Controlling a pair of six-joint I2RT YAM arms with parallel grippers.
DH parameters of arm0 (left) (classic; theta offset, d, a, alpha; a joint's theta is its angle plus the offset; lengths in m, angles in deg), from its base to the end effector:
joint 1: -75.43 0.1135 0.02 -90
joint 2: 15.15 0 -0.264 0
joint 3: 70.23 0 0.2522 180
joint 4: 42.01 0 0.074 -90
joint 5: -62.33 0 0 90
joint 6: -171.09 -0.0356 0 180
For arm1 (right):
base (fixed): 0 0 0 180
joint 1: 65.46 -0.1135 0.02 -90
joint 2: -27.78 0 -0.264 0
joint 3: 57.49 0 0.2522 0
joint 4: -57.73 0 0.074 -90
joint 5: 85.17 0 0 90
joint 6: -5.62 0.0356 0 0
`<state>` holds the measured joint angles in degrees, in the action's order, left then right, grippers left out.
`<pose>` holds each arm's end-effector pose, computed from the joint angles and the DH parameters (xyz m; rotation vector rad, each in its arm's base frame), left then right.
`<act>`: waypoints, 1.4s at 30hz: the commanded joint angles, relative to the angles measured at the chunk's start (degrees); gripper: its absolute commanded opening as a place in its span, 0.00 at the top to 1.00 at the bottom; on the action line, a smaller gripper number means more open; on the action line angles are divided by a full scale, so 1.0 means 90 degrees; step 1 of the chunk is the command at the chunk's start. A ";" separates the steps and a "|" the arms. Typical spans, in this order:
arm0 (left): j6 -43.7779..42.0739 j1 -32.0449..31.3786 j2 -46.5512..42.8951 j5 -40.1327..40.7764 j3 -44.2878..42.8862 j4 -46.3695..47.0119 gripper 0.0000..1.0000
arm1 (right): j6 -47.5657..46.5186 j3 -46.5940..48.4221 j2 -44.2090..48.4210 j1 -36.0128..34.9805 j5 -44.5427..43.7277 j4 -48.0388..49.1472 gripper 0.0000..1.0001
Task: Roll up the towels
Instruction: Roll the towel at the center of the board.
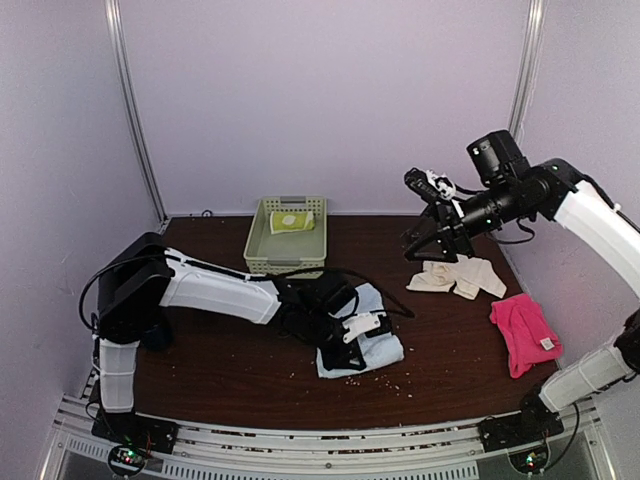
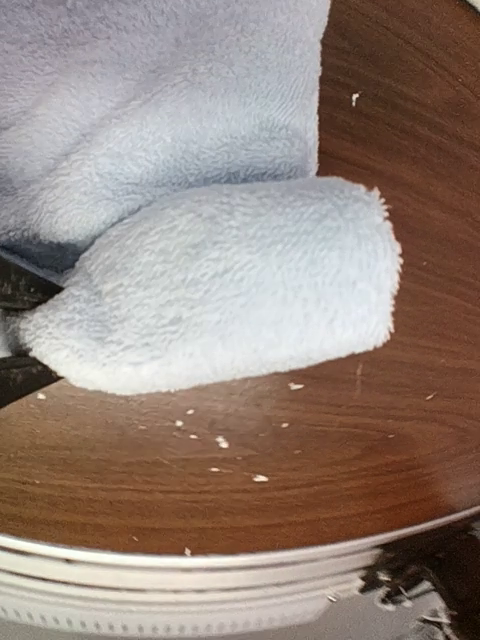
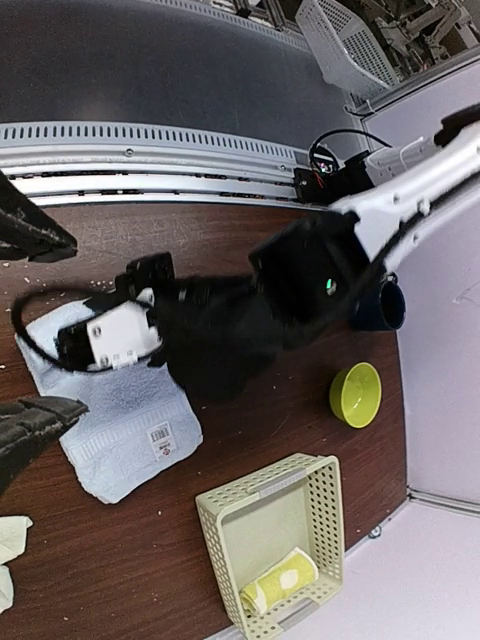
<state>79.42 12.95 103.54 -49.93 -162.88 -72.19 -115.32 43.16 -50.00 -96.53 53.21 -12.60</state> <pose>0.1880 -0.3901 0.1455 1.5668 2.1971 -0.8710 0.2111 0.1583 0.3976 -1.4782 1.7050 0.9995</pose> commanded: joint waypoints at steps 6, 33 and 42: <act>0.2060 0.0819 0.1722 -0.4100 -0.1286 -0.0575 0.90 | -0.0889 -0.1867 0.0719 -0.1577 -0.1405 0.0554 0.58; 0.2160 0.1067 0.1964 -0.3753 -0.1693 -0.1261 0.89 | -0.1744 -0.4998 -0.0883 -0.2632 -0.4527 0.4470 0.53; 0.2651 0.1331 -0.0645 -0.1685 -0.0037 -0.0183 0.49 | -0.1505 -0.4335 -0.1589 -0.2614 -0.3679 0.3507 0.87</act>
<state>101.93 22.70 111.30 -79.72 -169.26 -77.33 -130.62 0.56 -60.84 -119.88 15.05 27.42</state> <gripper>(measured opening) 0.451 0.171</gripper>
